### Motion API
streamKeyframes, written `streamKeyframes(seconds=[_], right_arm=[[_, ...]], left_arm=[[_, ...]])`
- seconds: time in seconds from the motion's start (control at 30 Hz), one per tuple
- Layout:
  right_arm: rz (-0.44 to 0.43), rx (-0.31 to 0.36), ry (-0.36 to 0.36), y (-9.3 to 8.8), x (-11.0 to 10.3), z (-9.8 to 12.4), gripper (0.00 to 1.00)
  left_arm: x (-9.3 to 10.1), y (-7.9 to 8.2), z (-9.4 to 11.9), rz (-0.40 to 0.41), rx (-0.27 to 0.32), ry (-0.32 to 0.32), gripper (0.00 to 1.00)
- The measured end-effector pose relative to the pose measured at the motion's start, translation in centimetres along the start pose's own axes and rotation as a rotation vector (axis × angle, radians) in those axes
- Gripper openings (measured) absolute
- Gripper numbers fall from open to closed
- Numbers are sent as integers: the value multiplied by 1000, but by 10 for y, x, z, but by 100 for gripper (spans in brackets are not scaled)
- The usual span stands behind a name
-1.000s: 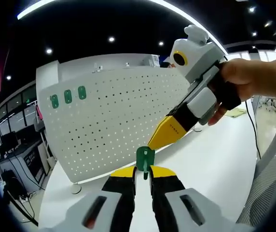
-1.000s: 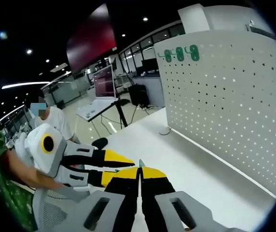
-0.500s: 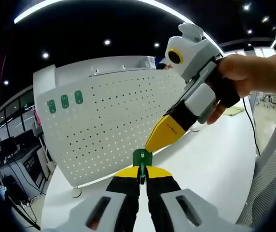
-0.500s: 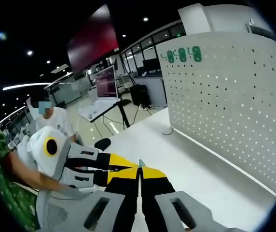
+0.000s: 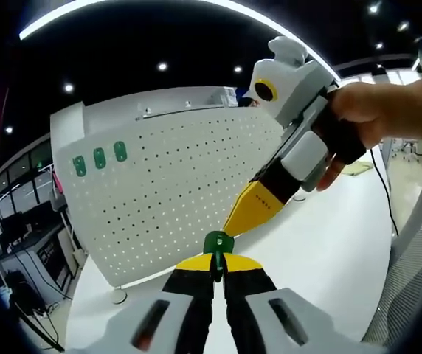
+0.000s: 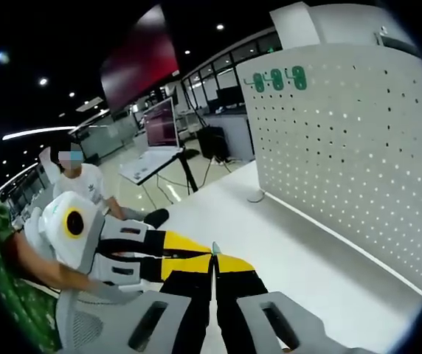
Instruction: Insert the hook assembly into the mounting plate slot until the hook locks in place.
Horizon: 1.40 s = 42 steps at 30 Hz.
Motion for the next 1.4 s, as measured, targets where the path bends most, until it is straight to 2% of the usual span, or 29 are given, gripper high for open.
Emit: streamKeyframes(seconds=[0.3,0.63,0.77,0.93,1.13,1.4], right_arm=[[-4,10,6,2,-2,0,0],[14,34,-7,6,-1,4,6],[57,48,-38,9,4,9,9],[185,70,-100,12,8,23,10],[259,116,-170,13,11,42,17],[249,170,-234,15,24,64,26]], left_arm=[[0,0,0,39,8,4,4],[0,-1,0,77,5,7,4],[0,-2,1,110,5,9,4],[-1,-3,2,165,10,14,4],[-2,-6,2,195,3,18,3],[-1,-8,-1,215,-9,16,3]])
Point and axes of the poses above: the point that each gripper's makers call its tool centre point, and the gripper's own axes: z roughly backward along the fingers, x roughly to its right, y roughly out of its top, the point moved 3 cm from there along z, roughly backward along the fingers, and after that the axes turned 8 degrees about x, right-handed, at the moved point
